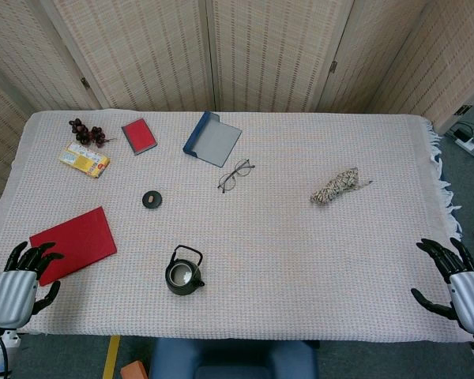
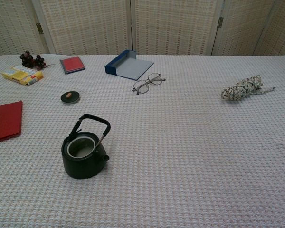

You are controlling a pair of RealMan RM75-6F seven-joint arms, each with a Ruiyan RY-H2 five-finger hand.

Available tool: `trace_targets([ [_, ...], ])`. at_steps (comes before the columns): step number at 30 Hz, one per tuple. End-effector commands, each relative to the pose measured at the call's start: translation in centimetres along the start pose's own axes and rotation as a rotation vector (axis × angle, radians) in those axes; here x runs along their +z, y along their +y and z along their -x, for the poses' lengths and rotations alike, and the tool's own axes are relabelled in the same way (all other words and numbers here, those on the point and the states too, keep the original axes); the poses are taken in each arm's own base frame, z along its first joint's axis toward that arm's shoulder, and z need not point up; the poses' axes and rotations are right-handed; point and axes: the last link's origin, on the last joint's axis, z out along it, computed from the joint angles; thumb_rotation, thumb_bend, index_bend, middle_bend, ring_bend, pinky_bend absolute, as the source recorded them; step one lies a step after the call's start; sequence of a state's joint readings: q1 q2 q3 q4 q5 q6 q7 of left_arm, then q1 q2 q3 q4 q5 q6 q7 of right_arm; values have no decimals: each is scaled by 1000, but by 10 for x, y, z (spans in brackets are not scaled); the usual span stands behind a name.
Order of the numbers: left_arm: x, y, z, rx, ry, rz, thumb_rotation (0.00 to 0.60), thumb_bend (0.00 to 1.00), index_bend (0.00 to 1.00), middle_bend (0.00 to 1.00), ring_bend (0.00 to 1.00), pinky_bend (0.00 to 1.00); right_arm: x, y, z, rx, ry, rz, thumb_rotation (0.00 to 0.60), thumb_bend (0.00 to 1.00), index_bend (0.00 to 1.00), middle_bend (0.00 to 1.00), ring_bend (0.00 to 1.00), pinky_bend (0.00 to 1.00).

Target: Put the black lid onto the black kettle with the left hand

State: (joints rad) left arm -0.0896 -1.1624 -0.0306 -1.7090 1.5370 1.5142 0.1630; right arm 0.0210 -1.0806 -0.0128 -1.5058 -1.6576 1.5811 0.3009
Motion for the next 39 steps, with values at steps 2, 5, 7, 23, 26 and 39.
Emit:
trace_targets([
  [2, 0, 0, 1, 2, -1, -1, 600, 336, 302, 155, 166, 82, 2, -1, -1, -1, 0, -9, 600, 261, 152, 178, 209, 30],
  [5, -1, 0, 1, 2, 0, -4, 600, 336, 302, 155, 165, 82, 3, -1, -1, -1, 2, -11, 600, 261, 152, 178, 209, 31],
  [7, -1, 0, 0, 0, 1, -3, 600, 336, 302, 155, 165, 82, 2, -1, 0, -1, 5, -12, 600, 261, 152, 178, 209, 30],
  [23, 81, 38, -3, 11, 23, 242, 600, 335, 319, 220, 469, 552, 4, -6, -2, -12, 11, -40, 600, 260, 152, 178, 208, 30],
  [26, 106, 55, -4, 0, 18, 317, 600, 314, 324, 258, 608, 792, 3, -6, -2, -14, 12, -39, 600, 261, 152, 178, 208, 31],
  [39, 205, 104, 28, 72, -184, 367, 600, 248, 212, 156, 710, 880, -1, -4, -4, -18, 16, -27, 600, 261, 152, 178, 210, 30],
])
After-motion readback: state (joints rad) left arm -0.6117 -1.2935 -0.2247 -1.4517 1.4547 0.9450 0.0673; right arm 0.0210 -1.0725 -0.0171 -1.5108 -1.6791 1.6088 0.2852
